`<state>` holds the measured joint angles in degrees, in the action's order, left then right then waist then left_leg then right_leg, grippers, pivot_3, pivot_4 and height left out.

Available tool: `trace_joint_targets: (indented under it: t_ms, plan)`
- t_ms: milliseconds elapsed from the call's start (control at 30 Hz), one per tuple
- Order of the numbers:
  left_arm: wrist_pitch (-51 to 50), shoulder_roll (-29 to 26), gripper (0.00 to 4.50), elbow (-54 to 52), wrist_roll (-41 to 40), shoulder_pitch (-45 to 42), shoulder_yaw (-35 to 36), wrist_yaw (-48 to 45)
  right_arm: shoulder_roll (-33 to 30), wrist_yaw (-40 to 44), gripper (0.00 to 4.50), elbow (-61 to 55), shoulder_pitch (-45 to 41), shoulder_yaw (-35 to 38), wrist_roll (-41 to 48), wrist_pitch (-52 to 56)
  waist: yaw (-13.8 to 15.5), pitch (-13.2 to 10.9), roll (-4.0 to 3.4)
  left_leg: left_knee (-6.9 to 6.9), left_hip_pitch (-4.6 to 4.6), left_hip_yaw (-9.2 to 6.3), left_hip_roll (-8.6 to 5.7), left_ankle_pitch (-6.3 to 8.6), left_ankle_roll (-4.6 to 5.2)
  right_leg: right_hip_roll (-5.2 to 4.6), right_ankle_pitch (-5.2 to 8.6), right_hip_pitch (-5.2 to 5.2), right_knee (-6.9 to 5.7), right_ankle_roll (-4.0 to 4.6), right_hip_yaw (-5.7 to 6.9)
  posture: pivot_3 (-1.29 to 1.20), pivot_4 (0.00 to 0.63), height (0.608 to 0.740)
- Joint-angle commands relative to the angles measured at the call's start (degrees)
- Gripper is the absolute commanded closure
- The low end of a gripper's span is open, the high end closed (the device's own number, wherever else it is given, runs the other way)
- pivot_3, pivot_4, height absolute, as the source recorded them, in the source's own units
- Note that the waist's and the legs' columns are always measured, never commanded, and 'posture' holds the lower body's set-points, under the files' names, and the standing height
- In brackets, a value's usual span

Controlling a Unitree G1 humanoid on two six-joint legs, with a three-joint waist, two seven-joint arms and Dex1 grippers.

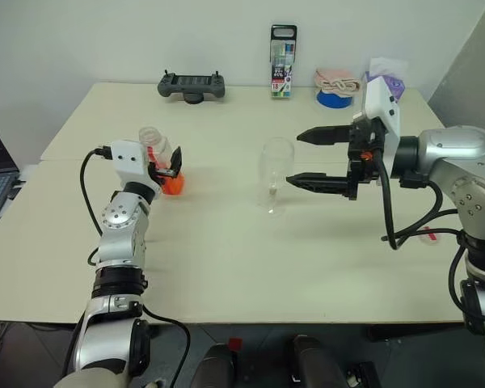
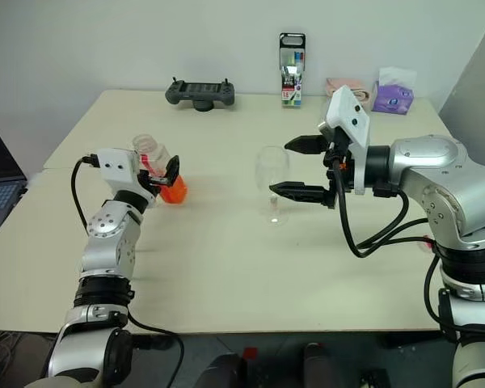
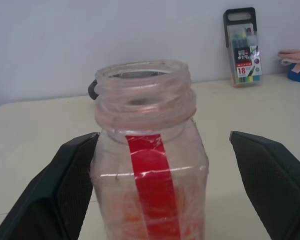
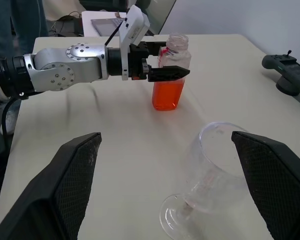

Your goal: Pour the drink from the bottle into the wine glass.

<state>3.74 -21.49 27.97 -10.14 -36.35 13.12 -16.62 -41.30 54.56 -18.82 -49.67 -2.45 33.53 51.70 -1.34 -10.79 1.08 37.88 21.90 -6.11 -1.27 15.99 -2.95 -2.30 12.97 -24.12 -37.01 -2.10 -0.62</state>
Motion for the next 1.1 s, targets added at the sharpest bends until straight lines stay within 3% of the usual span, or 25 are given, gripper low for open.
trace_joint_targets:
  t_ms: [33,267,367,533,600,733,867,967,1100]
  plan:
    - [3.19,-0.23,0.12,2.12,0.59,-2.39,-0.02,0.08,0.16,-0.93,0.05,-1.83,0.51,0.97,1.07,-0.07,-0.03,0.00,0.00,0.00,0.00,0.00,0.00,0.00,0.00,0.00,0.00,0.00,0.00,-0.01,0.00,0.00,0.150,0.740]
    - [5.77,-0.31,0.12,6.73,0.63,-4.26,0.08,-0.42,0.00,-1.83,0.05,-2.46,1.44,0.99,1.68,0.03,-0.05,0.00,0.00,0.00,0.00,0.00,0.00,0.00,0.00,0.00,-0.02,-0.01,-0.03,-0.02,-0.01,0.00,0.150,0.740]
    - [6.82,-0.37,0.71,7.91,0.41,-4.58,0.28,-0.62,-0.04,-2.11,0.00,-2.55,1.53,1.07,1.92,0.06,-0.05,0.00,0.00,0.01,0.00,0.00,0.00,0.00,0.00,0.00,-0.02,-0.01,-0.03,-0.03,0.00,0.00,0.150,0.740]
    - [8.01,-0.79,2.28,8.96,0.19,-5.13,0.54,-0.83,-0.21,-2.73,0.00,-2.43,1.56,1.32,2.01,-0.19,-0.05,0.00,0.00,0.04,0.00,0.00,-0.01,0.00,0.00,0.00,-0.05,0.00,-0.04,-0.07,-0.01,0.00,0.150,0.740]
    - [7.87,-1.14,2.71,8.01,-0.20,-5.68,0.38,-1.85,0.17,-3.69,0.00,-2.35,1.60,2.79,2.60,-0.07,-0.07,0.00,0.00,0.04,0.00,0.00,-0.01,0.00,0.00,0.00,-0.06,-0.01,-0.04,-0.08,-0.01,0.00,0.150,0.740]
    - [6.91,-2.16,2.74,5.08,0.70,-7.61,-1.70,-4.82,0.11,-6.90,0.00,-3.58,3.25,6.14,2.57,-0.76,-0.04,0.00,0.01,0.04,0.03,-0.01,-0.01,0.00,0.00,0.00,-0.06,-0.01,-0.04,-0.08,0.01,0.00,0.150,0.740]
    - [8.02,-3.41,2.74,2.45,5.33,-13.30,-8.55,-10.63,-1.68,-10.27,0.00,-11.95,13.51,12.26,2.93,-1.59,1.34,-0.03,0.10,0.07,0.16,-0.13,-0.03,0.00,0.00,0.00,-0.07,-0.02,0.01,-0.09,0.14,0.00,0.150,0.740]
    - [11.72,-3.48,2.74,2.34,8.52,-15.79,-12.45,-13.08,-2.07,-12.46,0.00,-18.25,20.53,12.44,2.42,-1.69,1.44,-0.02,0.09,0.06,0.18,-0.03,-0.08,0.00,0.00,-0.04,-0.08,-0.04,0.02,-0.10,0.07,0.00,0.150,0.740]
    - [17.15,-3.65,2.74,4.02,11.54,-17.57,-15.00,-13.73,-1.86,-14.67,0.00,-20.24,22.31,11.32,1.86,-1.85,0.69,-0.02,0.08,0.06,0.04,0.16,-0.07,0.01,0.02,-0.03,-0.10,-0.03,-0.02,-0.15,-0.14,0.00,0.150,0.740]
